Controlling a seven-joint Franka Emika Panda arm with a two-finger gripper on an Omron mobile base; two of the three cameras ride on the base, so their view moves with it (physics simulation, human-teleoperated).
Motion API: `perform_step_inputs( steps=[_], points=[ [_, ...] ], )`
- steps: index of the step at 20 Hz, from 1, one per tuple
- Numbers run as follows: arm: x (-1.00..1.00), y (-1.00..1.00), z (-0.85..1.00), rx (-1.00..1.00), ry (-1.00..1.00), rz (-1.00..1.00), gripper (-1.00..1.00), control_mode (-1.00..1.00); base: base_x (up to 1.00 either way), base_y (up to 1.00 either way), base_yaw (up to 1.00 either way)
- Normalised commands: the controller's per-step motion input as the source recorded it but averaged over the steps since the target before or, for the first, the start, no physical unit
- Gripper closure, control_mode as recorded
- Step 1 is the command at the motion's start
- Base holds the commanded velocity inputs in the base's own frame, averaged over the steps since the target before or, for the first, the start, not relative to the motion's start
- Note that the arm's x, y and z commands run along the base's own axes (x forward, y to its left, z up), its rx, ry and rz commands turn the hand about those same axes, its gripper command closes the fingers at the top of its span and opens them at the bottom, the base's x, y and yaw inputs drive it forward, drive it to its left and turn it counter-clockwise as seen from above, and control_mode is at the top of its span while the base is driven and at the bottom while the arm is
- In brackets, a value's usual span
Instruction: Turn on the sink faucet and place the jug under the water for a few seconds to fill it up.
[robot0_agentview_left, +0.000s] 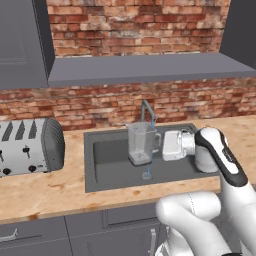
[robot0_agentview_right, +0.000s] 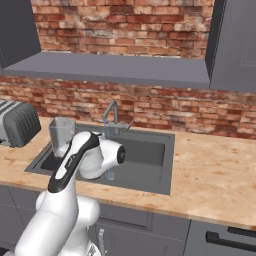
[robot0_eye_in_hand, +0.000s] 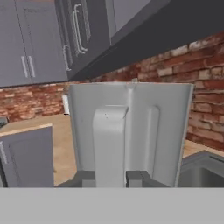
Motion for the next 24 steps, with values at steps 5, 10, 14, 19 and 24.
perform_step_inputs(
  steps=[5,10,14,19,24],
  points=[
    [0.45,-0.78,-0.54,-0.17,0.02,0.0,1.0,-1.0,0.0,0.0,0.0],
    [0.53,-0.85,-0.35,-0.07,0.0,0.0,1.0,-1.0,0.0,0.0,0.0],
    [0.6,-0.64,-0.22,-0.01,0.0,0.02,1.0,-1.0,0.0,0.0,0.0],
    [0.61,-0.26,-0.3,0.01,0.0,0.11,1.0,-1.0,0.0,0.0,0.0],
    [0.46,0.0,-0.4,0.04,0.0,0.16,1.0,-1.0,0.0,0.0,0.0]
  ],
)
